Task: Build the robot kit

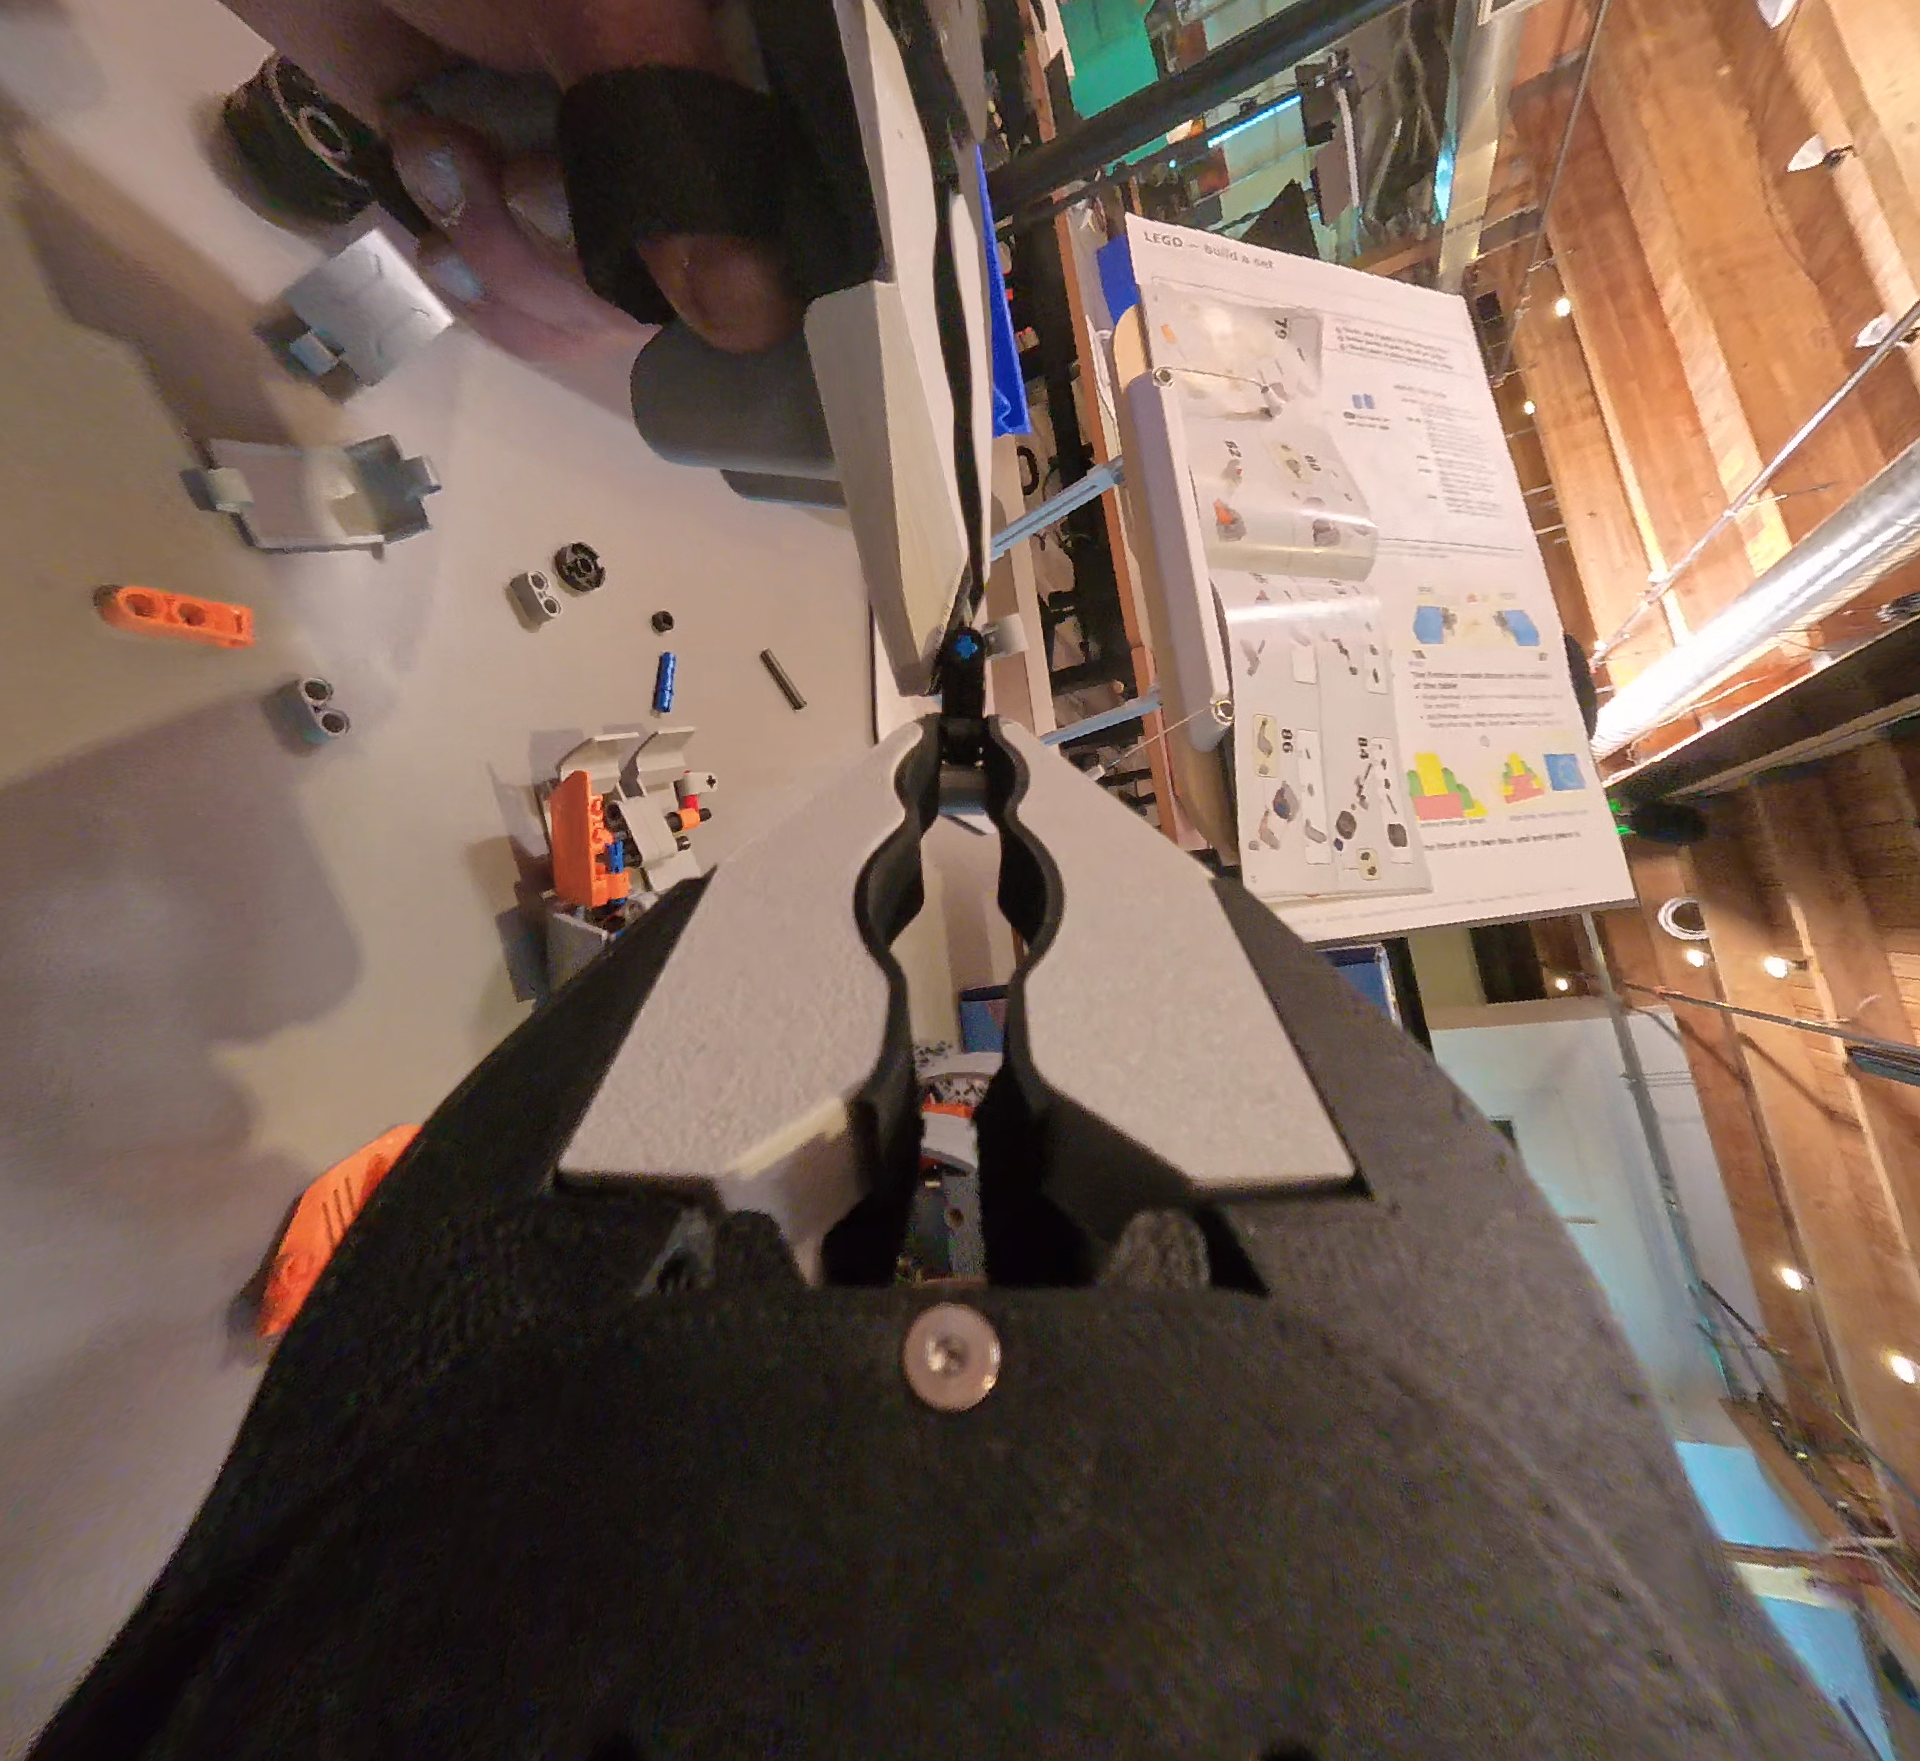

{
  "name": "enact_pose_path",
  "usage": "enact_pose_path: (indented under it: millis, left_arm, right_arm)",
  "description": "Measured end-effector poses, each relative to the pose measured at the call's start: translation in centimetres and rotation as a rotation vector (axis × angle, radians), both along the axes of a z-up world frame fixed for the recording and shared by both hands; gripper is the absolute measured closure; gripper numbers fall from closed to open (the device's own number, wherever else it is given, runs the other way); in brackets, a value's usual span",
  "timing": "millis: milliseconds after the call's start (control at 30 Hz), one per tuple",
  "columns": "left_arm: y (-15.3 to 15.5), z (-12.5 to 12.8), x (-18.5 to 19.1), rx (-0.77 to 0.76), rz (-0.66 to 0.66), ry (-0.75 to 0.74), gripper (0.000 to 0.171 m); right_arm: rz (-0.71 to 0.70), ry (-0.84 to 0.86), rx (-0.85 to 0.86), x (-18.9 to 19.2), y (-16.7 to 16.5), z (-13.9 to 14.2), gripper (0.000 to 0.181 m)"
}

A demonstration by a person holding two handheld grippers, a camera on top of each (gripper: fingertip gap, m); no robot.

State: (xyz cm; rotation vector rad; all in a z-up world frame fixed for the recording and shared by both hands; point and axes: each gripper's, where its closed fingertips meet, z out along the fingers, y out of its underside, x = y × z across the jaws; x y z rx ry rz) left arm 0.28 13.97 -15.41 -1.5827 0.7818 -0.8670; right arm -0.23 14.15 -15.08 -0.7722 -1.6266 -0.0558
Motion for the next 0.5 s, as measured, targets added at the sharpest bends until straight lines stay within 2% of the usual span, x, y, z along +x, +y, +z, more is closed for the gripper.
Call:
enact_pose_path:
  millis: [267, 500]
  left_arm:
    - [0.1, 1.4, -1.0, 0.025, 0.023, -0.064, 0.166]
    - [0.2, 1.9, -1.6, 0.020, 0.021, -0.111, 0.166]
  right_arm:
    - [0.008, 0.074, -0.065, -0.4, 0.5, 1.2, 0.172]
    - [-0.003, 0.075, -0.130, -0.9, 0.6, 1.6, 0.176]
